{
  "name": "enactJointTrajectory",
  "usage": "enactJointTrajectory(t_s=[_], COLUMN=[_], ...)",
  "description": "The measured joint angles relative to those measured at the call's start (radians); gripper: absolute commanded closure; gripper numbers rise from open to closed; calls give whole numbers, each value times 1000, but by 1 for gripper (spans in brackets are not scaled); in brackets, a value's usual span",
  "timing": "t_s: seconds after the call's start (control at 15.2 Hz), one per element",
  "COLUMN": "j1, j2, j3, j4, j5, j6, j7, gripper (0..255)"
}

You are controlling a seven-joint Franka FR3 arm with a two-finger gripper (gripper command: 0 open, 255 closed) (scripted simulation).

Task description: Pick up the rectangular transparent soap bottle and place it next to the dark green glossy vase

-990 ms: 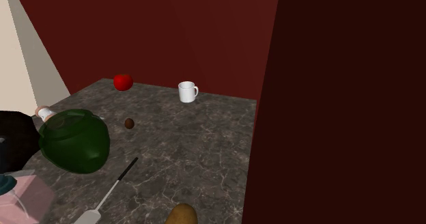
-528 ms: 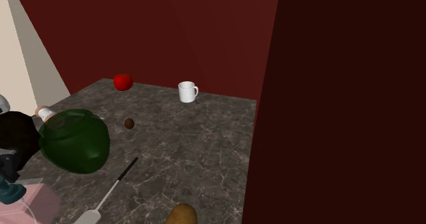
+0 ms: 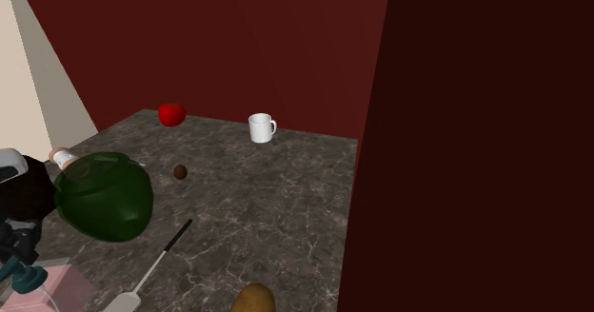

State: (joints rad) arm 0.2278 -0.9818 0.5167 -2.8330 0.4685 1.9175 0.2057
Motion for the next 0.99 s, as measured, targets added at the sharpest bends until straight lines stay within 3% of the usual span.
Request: enactJointTrajectory(t_s=[0.26, 0.33, 0.73, 0.99], j1=[0, 1, 1, -17], j2=[1, 1, 1, -21], j3=[1, 1, 2, -45], j4=[-2, -2, -3, 86], j5=[2, 2, 2, -44], j6=[5, 5, 5, -104], j7=[0, 0, 0, 6], gripper=[255, 0, 0, 0])
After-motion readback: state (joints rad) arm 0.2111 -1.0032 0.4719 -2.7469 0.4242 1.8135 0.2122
